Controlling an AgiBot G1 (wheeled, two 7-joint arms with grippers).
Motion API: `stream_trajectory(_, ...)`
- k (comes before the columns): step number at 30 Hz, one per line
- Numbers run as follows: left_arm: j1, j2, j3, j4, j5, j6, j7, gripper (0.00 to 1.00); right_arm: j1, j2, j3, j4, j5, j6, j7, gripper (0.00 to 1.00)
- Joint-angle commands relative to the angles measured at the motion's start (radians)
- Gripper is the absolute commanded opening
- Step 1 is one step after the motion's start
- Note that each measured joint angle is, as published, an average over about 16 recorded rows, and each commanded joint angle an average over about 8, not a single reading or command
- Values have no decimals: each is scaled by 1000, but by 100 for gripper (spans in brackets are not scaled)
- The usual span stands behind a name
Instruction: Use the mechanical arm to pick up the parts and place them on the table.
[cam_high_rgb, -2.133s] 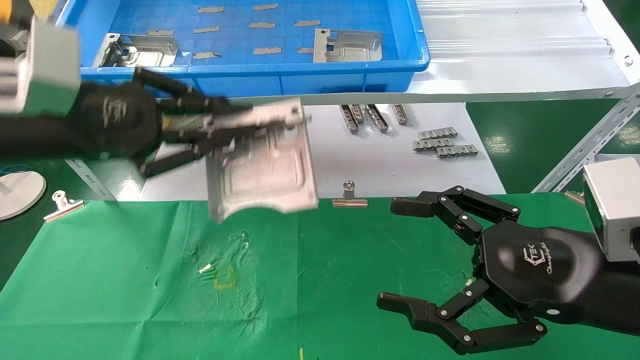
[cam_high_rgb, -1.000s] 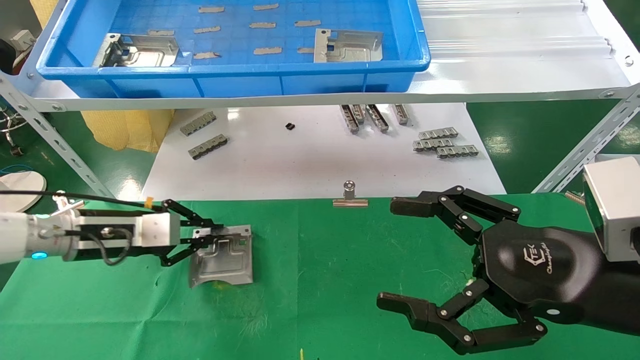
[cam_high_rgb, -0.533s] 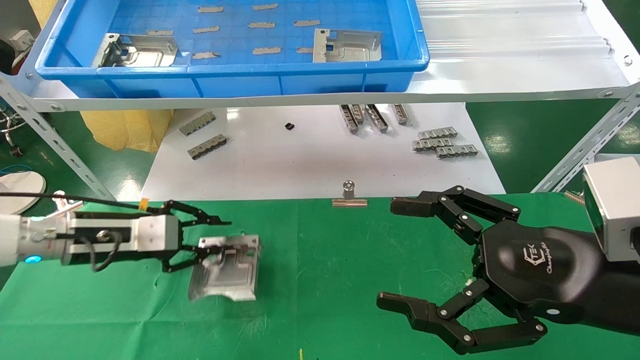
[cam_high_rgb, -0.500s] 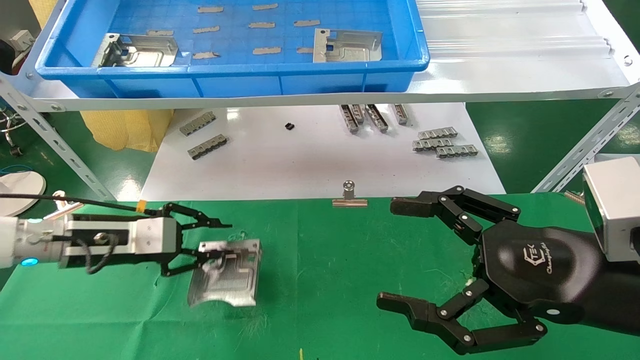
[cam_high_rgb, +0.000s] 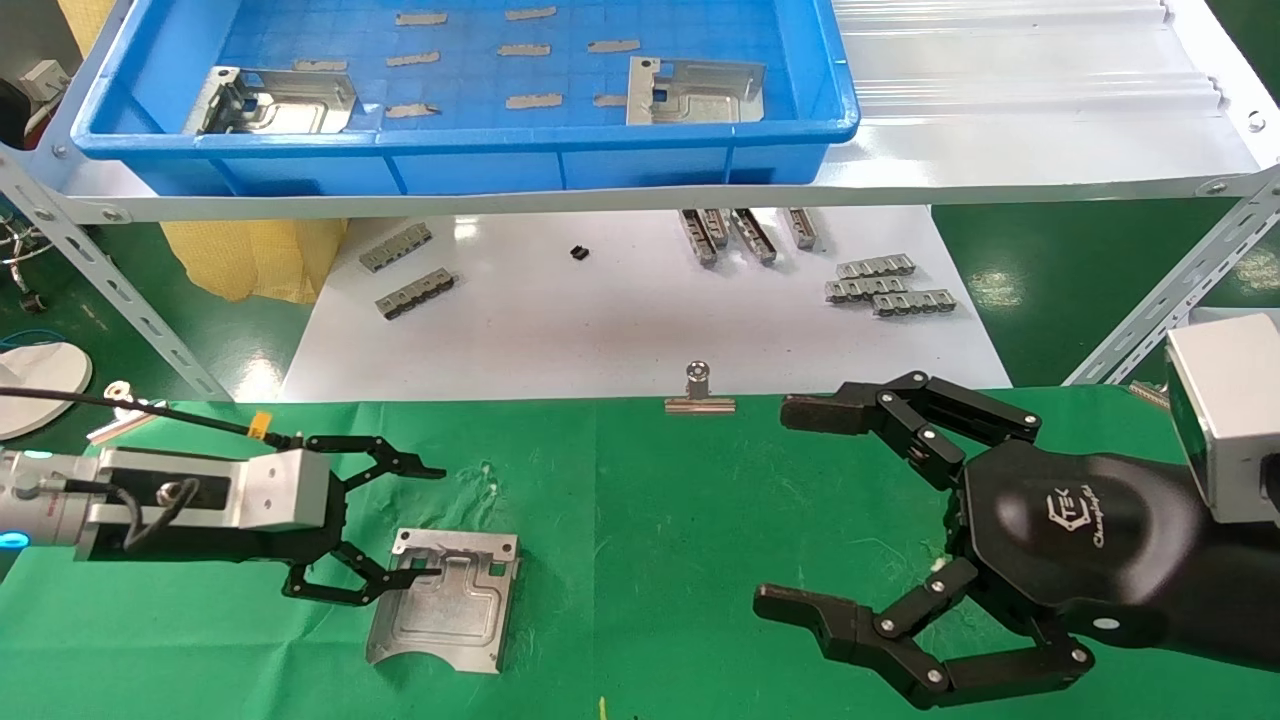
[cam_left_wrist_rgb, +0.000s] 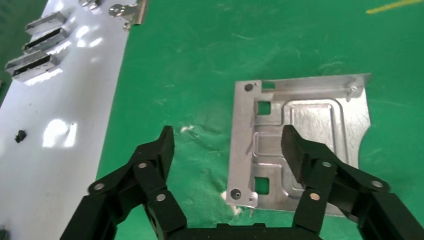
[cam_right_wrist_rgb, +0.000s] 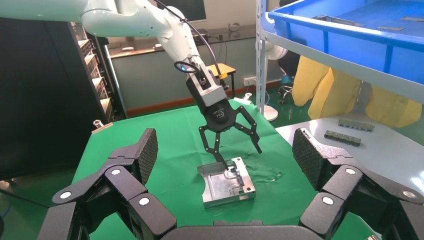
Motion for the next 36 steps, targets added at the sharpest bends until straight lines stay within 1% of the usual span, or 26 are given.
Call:
stream_trajectory(1,-1,1,0,0,0,2,-8,100,0,0,0,0,0,0,0,100)
stream_trajectory(7,0,-11,-27,16,-41,5,-55,100,0,0,0,0,0,0,0,100)
stream_trajectory(17,43,-33,-116,48,-167,25,-204,100,0,0,0,0,0,0,0,100)
stream_trajectory(21,51,-36,-127,51,-183,27,-216,100,0,0,0,0,0,0,0,100)
stream_trajectory(26,50,-36,-122,45,-174,26,-207,100,0,0,0,0,0,0,0,100)
stream_trajectory(30,60,-42,-128,17,-176,23,-221,100,0,0,0,0,0,0,0,100)
stream_trajectory(36,109,-71,-164,-93,-204,16,-291,100,0,0,0,0,0,0,0,100)
